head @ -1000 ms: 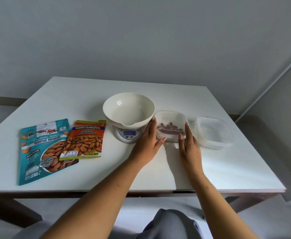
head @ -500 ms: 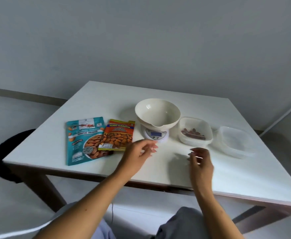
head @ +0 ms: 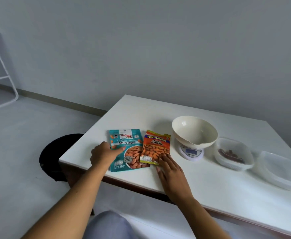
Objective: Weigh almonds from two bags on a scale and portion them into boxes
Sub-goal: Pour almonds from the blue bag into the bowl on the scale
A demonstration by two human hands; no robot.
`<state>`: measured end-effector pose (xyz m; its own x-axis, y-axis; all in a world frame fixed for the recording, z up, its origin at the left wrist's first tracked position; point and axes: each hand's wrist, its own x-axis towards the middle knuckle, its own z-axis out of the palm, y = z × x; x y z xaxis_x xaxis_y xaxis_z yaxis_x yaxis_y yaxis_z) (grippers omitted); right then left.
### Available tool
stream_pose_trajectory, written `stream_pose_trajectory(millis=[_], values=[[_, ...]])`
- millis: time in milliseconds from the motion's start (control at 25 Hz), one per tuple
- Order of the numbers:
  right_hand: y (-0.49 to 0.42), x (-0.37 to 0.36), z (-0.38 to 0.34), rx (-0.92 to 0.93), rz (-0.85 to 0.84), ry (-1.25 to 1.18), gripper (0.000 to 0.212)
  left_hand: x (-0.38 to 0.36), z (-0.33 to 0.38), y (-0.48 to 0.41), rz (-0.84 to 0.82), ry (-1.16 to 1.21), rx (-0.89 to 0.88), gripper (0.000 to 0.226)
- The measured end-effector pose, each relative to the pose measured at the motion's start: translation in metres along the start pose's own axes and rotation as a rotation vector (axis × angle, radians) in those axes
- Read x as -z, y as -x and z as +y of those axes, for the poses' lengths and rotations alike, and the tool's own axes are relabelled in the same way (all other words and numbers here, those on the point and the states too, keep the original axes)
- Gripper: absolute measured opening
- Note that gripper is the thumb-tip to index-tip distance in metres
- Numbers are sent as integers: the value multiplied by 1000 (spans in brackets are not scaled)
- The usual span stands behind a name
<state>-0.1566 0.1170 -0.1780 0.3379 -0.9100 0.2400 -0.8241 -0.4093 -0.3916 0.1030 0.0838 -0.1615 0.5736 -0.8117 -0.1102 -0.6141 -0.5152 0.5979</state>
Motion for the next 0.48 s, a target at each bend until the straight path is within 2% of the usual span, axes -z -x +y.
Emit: stream_pose_trajectory(millis=[120, 280, 360, 480], values=[[-1, 1, 0, -37, 5, -43, 55, 2, 7, 5, 14, -1, -51, 43], [-1, -1, 1, -65, 83, -95, 50, 15, -6, 5, 119, 336, -130, 32], [0, -2, 2, -81, 66, -97, 50, 29, -17, 9, 168, 473, -169, 28], [-3, 13, -7, -43, 52, -236, 43, 52, -21, 21, 139, 607, -285, 13]])
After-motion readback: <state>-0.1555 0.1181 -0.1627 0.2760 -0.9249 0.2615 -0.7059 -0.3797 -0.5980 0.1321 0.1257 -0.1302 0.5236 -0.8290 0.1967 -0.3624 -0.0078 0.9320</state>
